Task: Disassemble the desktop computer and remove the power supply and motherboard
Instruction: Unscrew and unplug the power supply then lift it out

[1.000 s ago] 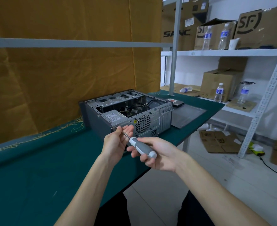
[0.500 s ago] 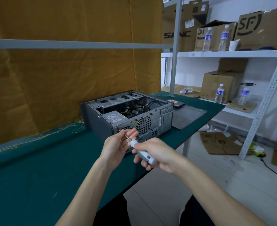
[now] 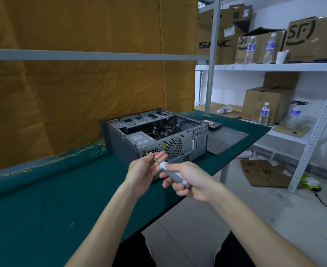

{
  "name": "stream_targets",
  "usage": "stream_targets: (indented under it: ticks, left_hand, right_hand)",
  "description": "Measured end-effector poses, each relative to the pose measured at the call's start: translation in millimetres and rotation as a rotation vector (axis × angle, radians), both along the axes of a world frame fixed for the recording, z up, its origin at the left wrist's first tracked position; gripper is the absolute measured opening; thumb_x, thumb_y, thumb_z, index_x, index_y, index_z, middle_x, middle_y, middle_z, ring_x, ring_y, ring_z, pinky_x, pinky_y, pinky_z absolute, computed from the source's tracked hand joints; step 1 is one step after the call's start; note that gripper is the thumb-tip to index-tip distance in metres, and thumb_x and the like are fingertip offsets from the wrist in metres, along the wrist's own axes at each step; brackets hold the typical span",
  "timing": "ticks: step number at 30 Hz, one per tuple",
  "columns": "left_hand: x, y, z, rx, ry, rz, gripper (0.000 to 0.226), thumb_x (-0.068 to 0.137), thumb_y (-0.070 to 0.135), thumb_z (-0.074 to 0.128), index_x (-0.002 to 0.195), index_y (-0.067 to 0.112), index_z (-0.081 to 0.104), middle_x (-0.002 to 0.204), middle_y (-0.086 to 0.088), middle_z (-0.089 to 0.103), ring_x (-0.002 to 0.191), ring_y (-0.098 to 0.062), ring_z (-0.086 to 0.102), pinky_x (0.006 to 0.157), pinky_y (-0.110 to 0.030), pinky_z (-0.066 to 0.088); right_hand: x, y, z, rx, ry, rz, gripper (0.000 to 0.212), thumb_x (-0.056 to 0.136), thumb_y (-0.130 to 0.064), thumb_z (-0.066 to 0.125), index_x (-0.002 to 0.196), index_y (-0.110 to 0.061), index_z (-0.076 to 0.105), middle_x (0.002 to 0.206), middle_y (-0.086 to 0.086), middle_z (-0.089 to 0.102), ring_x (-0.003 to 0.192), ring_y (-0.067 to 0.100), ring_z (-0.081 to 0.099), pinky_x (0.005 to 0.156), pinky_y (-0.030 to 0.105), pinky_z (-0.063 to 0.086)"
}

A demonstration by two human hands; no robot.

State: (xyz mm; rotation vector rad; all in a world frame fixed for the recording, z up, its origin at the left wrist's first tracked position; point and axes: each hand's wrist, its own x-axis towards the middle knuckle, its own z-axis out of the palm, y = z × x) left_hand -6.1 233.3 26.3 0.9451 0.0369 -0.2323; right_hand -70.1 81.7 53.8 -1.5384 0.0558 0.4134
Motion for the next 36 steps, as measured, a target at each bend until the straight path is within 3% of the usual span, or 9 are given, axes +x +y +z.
stream_targets:
  ticks: [3, 5, 10, 12, 17, 23, 25, 30, 36]
  left_hand:
    - [0, -4, 2, 0.111, -0.014, 0.062, 0.025, 0.101, 0.013, 0.062, 0.109, -0.010, 0.067, 0.102, -0.018, 0.077, 0.091, -0.021, 0.077, 0.065, -0.023, 0.060]
    - [-1, -5, 4, 0.069, 0.009, 0.050, 0.024, 0.101, 0.009, 0.060, 0.112, -0.011, 0.066, 0.102, -0.017, 0.077, 0.088, -0.018, 0.077, 0.064, -0.022, 0.060]
    - [-2, 0, 4, -0.101, 0.047, -0.056, 0.030, 0.108, 0.008, 0.043, 0.123, -0.011, 0.059, 0.111, -0.017, 0.075, 0.090, -0.016, 0.077, 0.068, -0.022, 0.060]
    - [-3, 2, 5, -0.085, 0.061, -0.069, 0.030, 0.107, 0.010, 0.043, 0.123, -0.010, 0.060, 0.113, -0.016, 0.075, 0.088, -0.016, 0.077, 0.070, -0.023, 0.061]
    - [0, 3, 10, 0.156, 0.075, 0.138, 0.016, 0.097, 0.004, 0.065, 0.101, -0.011, 0.068, 0.092, -0.019, 0.077, 0.080, -0.020, 0.078, 0.060, -0.024, 0.060]
    - [0, 7, 8, -0.045, 0.063, 0.014, 0.025, 0.105, -0.002, 0.044, 0.120, -0.014, 0.060, 0.109, -0.020, 0.074, 0.088, -0.020, 0.077, 0.070, -0.026, 0.062]
    - [1, 11, 6, -0.080, 0.058, -0.022, 0.027, 0.105, 0.000, 0.043, 0.123, -0.013, 0.058, 0.113, -0.020, 0.074, 0.094, -0.021, 0.076, 0.071, -0.026, 0.062]
    - [5, 4, 5, 0.147, 0.027, 0.122, 0.019, 0.096, 0.007, 0.068, 0.104, -0.009, 0.069, 0.099, -0.018, 0.077, 0.086, -0.021, 0.078, 0.066, -0.026, 0.062]
    - [6, 11, 1, -0.070, 0.048, -0.015, 0.024, 0.104, 0.003, 0.049, 0.119, -0.010, 0.063, 0.112, -0.017, 0.075, 0.089, -0.016, 0.077, 0.071, -0.022, 0.061]
  right_hand:
    - [-3, 10, -6, -0.759, -0.473, -0.117, 0.021, 0.094, -0.029, 0.059, 0.079, -0.014, 0.060, 0.068, 0.002, 0.062, 0.049, 0.016, 0.046, 0.045, 0.026, 0.034]
    - [-3, 12, -11, -0.855, -0.581, -0.182, 0.013, 0.092, -0.028, 0.063, 0.083, -0.018, 0.065, 0.068, 0.001, 0.059, 0.053, 0.017, 0.051, 0.046, 0.026, 0.037]
    - [-2, 2, 4, 0.157, 0.105, -0.042, 0.035, 0.102, -0.034, 0.058, 0.108, 0.000, 0.062, 0.076, 0.013, 0.065, 0.041, 0.011, 0.047, 0.033, 0.020, 0.035]
    - [-1, 2, 3, 0.205, 0.132, -0.024, 0.035, 0.104, -0.032, 0.054, 0.107, 0.003, 0.062, 0.073, 0.014, 0.067, 0.038, 0.009, 0.041, 0.031, 0.019, 0.027]
    - [-2, 13, -15, -0.887, -0.630, -0.269, 0.021, 0.093, -0.038, 0.064, 0.081, -0.021, 0.065, 0.065, -0.005, 0.064, 0.055, 0.015, 0.056, 0.046, 0.027, 0.037]
    - [-1, 2, -5, 0.169, 0.154, -0.038, 0.035, 0.099, -0.031, 0.063, 0.118, -0.001, 0.059, 0.086, 0.014, 0.068, 0.046, 0.012, 0.054, 0.033, 0.019, 0.034]
    - [0, 0, -5, 0.218, 0.174, -0.007, 0.036, 0.101, -0.031, 0.061, 0.112, 0.003, 0.062, 0.078, 0.013, 0.069, 0.040, 0.009, 0.043, 0.030, 0.018, 0.028]
    - [-1, 15, -15, -0.839, -0.498, -0.192, 0.019, 0.091, -0.034, 0.066, 0.085, -0.016, 0.067, 0.071, 0.000, 0.067, 0.057, 0.023, 0.058, 0.047, 0.028, 0.041]
    - [-5, 9, -3, 0.262, 0.184, 0.028, 0.037, 0.102, -0.032, 0.060, 0.117, 0.001, 0.059, 0.084, 0.016, 0.067, 0.049, 0.014, 0.055, 0.038, 0.021, 0.043]
